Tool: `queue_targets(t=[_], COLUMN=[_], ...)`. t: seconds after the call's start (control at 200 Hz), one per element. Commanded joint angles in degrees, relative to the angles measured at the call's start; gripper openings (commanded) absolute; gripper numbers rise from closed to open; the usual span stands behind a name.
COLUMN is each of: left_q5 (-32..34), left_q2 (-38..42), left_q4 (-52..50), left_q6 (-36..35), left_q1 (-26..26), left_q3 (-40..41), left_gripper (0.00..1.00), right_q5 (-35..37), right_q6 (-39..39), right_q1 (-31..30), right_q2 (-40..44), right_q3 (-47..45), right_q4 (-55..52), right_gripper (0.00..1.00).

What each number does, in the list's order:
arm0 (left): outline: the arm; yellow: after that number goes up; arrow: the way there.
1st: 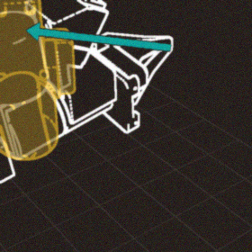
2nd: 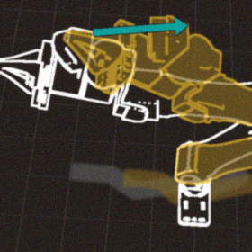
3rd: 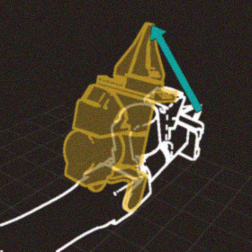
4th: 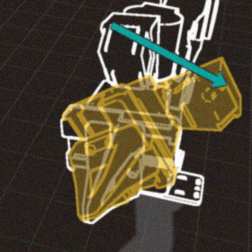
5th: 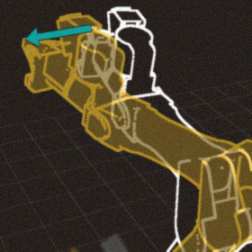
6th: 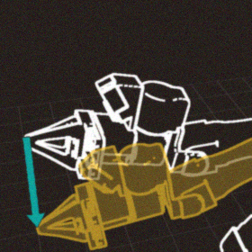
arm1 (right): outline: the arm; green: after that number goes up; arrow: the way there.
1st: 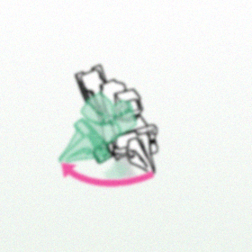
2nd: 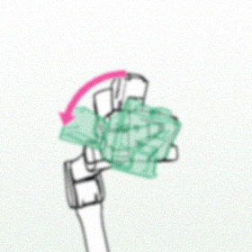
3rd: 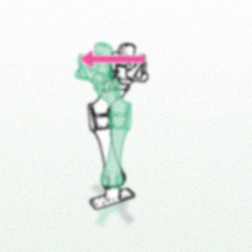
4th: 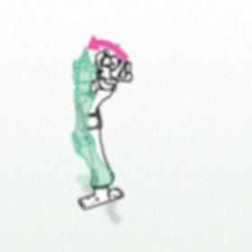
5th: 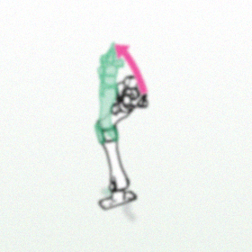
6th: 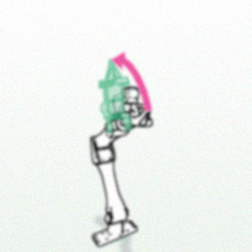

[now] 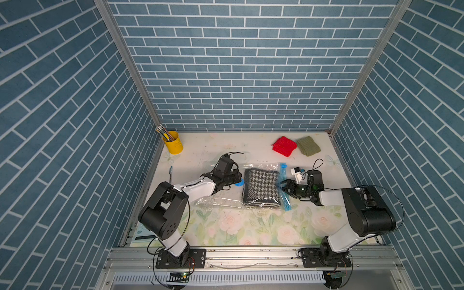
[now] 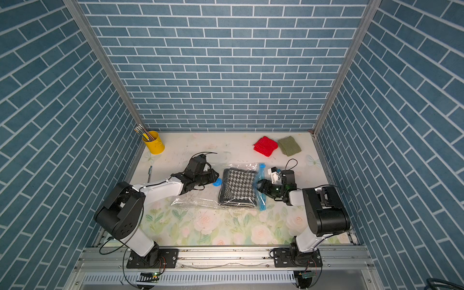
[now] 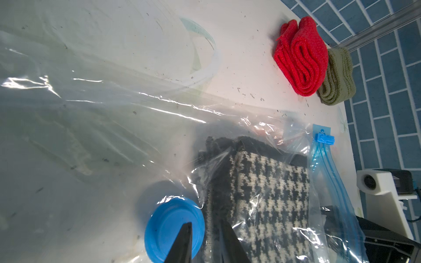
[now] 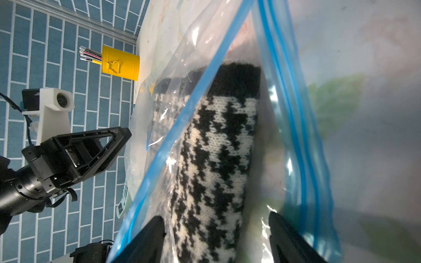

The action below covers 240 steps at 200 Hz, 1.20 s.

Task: Take the scarf out of the vacuum bag
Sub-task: Take out the scarf from the vacuum bag.

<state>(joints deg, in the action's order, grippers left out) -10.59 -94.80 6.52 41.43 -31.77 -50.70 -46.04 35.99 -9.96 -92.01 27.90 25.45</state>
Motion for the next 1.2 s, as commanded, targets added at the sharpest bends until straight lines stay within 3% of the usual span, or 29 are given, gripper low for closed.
queue_targets(t=[0.0, 0.5, 0.865, 1.195], left_q5=[-0.3, 1.5, 0.1, 0.3], left_q2=[1.3, 0.0, -2.0, -3.5], left_q4=[0.9, -1.9, -1.3, -2.6], left_q6=[0.1, 0.7, 3.0, 4.6], left_q1=[-0.2, -0.4, -0.4, -1.5], left_q3=[0.7, 0.2, -0.2, -0.9], left_gripper=[0.26, 0.26, 0.36, 0.36], right_q5=[0.9, 0.5, -0.4, -0.9], right_q6=[-1.7, -2.1, -2.1, -1.8], right_q1=[0.1, 0.1, 0.2, 0.2], right_q2=[1.3, 2.9, 3.7, 3.7], right_q3=[-0.5, -0.4, -1.0, -1.4], right_q4=[-1.3, -1.9, -0.5, 0.3], right_gripper=[0.75, 0.75, 0.75, 0.75])
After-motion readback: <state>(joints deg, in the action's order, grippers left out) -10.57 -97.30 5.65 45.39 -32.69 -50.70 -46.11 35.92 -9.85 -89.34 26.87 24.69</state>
